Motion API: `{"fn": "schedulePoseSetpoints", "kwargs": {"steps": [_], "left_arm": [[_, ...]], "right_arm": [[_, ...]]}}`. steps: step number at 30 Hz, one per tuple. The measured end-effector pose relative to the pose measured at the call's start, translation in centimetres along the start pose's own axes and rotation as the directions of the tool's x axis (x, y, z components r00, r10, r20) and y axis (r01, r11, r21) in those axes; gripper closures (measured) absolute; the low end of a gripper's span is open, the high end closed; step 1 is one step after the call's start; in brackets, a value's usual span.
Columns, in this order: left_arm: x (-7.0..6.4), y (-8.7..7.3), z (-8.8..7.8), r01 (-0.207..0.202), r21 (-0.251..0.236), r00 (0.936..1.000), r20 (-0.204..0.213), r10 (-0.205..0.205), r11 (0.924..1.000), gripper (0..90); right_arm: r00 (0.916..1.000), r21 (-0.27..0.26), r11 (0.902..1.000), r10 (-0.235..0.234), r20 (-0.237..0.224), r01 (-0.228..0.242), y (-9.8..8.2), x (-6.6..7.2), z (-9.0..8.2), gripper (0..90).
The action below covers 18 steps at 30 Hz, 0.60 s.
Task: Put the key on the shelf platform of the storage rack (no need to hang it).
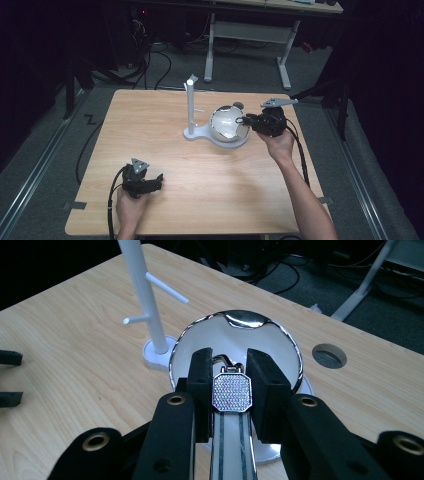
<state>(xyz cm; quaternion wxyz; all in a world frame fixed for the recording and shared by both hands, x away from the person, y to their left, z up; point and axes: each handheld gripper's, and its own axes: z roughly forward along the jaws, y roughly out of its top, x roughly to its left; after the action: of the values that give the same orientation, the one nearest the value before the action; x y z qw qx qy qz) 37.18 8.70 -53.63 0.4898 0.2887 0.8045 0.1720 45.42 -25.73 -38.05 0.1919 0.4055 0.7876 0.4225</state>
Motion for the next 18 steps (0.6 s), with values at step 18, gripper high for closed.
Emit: {"fn": "schedulePoseSetpoints", "kwargs": {"steps": [18], "left_arm": [[0.0,0.0,0.0,0.002,0.001,1.0000,0.000,-0.002,1.0000,15.5]], "right_arm": [[0.9987,0.009,0.9987,0.050,0.002,-0.050,0.3,-1.0,2.6,74.3]]}}
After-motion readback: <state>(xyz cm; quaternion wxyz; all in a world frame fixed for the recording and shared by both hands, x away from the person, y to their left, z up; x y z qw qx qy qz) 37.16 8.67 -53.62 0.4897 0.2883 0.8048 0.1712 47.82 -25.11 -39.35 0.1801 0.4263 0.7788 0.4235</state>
